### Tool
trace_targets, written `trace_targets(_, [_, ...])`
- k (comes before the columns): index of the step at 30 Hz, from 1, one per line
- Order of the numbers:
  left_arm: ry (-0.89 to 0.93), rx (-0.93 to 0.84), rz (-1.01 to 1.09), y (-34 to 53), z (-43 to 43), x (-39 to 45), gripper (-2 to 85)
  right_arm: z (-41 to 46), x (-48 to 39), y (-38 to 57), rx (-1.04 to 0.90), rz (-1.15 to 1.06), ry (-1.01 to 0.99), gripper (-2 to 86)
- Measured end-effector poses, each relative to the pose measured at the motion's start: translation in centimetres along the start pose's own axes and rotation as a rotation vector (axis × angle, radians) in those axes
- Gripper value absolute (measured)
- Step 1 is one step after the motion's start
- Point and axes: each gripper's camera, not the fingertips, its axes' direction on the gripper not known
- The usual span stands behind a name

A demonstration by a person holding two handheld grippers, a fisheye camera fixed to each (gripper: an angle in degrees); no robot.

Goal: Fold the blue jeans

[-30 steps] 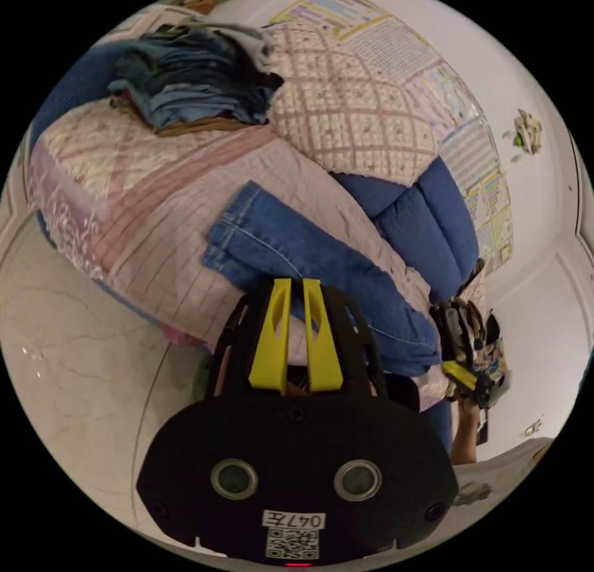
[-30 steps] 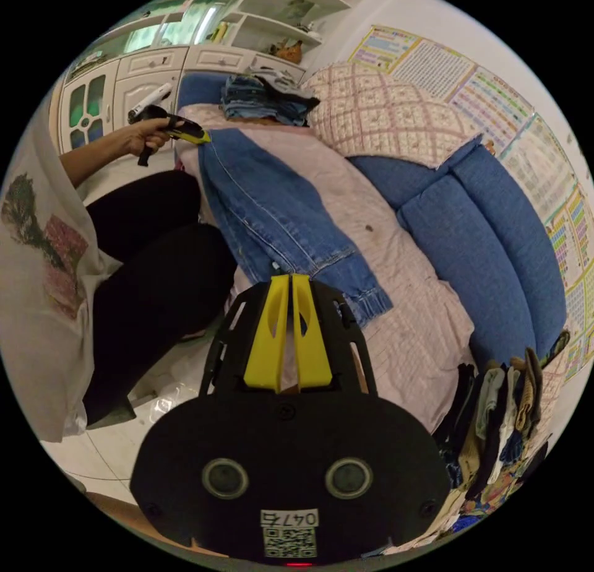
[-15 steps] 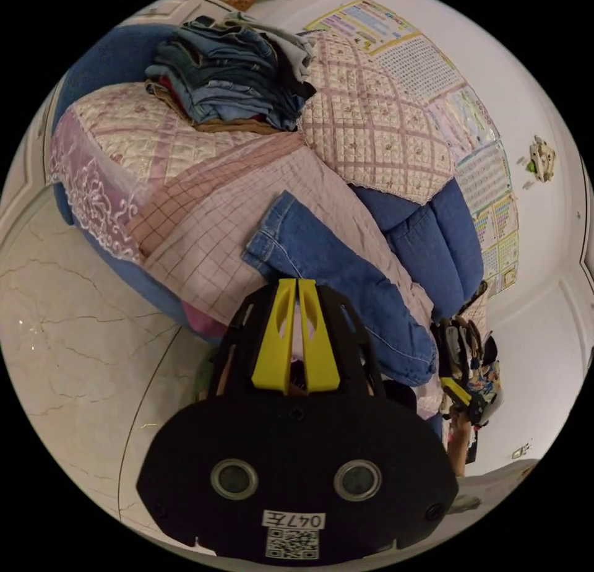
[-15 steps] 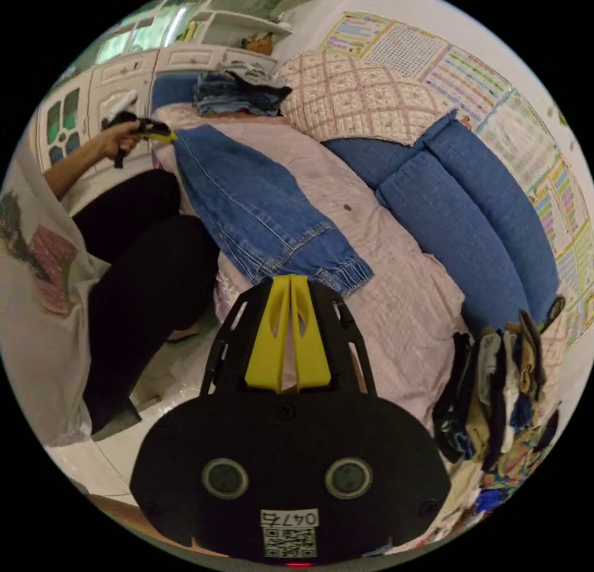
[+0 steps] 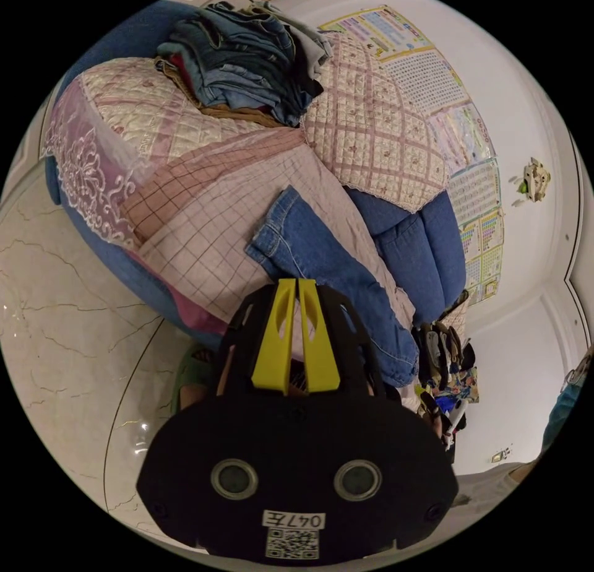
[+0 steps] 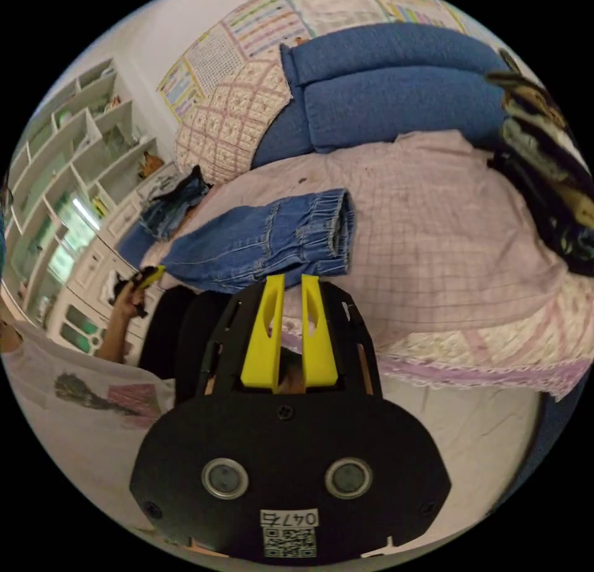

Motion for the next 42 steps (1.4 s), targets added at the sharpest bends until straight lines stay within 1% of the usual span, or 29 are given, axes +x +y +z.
trace_targets(1, [-0.004,0.001,0.003,0.4,0.1,0.2,-1.0,0.5,1.1,0.7,0.011,0.037,-0.046,1.9])
trace_targets(6, [0.001,-0.001,-0.002,1.8,0.6,0.6,-1.0,2.8,5.0,2.6,0.005,0.156,-0.108,4.0])
trace_targets(8, [0.002,-0.009,0.003,2.2,0.7,0.7,-1.0,3.6,6.4,3.2,0.003,0.204,-0.143,3.5])
trace_targets(10, [-0.008,-0.023,0.020,2.5,0.9,1.0,-1.0,4.0,7.4,3.6,-0.001,0.207,-0.166,0.5])
trace_targets(11, [-0.010,-0.027,0.024,2.6,0.9,1.2,-1.0,3.8,7.3,3.7,0.007,0.203,-0.158,0.2])
trace_targets(14, [-0.031,-0.047,0.059,2.9,1.0,1.8,-1.0,1.5,4.9,4.1,0.080,0.083,-0.073,-0.4])
trace_targets(16, [-0.047,-0.064,0.089,3.3,1.3,2.0,-1.0,1.3,3.4,4.9,0.054,0.017,0.053,-0.5])
trace_targets(18, [-0.054,-0.073,0.102,3.5,1.6,2.0,-1.0,2.8,3.8,5.7,0.002,0.024,0.093,-0.5])
trace_targets(20, [-0.051,-0.080,0.106,3.7,1.5,1.8,-1.0,4.4,5.1,6.6,-0.040,0.081,0.085,-0.4])
trace_targets(22, [-0.048,-0.075,0.121,3.9,0.8,1.9,-1.0,4.6,5.9,7.6,-0.015,0.142,0.037,-0.5])
trace_targets(25, [-0.074,-0.078,0.186,4.1,-0.3,2.8,-1.0,3.9,4.5,7.4,0.007,0.085,0.059,-0.5])
trace_targets(27, [-0.084,-0.090,0.193,4.0,-0.4,2.5,-1.0,4.3,3.9,7.1,-0.015,0.046,0.092,-0.5])
trace_targets(33, [-0.046,-0.080,0.119,3.8,-0.4,-1.1,-0.3,6.1,3.5,6.7,-0.065,0.062,0.100,-0.4])
trace_targets(37, [-0.050,-0.053,0.104,3.2,-2.7,-2.8,3.1,6.3,2.4,5.8,-0.075,0.056,0.101,-0.5])
trace_targets(42, [-0.009,-0.046,0.036,2.8,-5.2,-6.3,4.6,6.5,0.7,4.3,-0.085,0.051,0.101,-0.6])
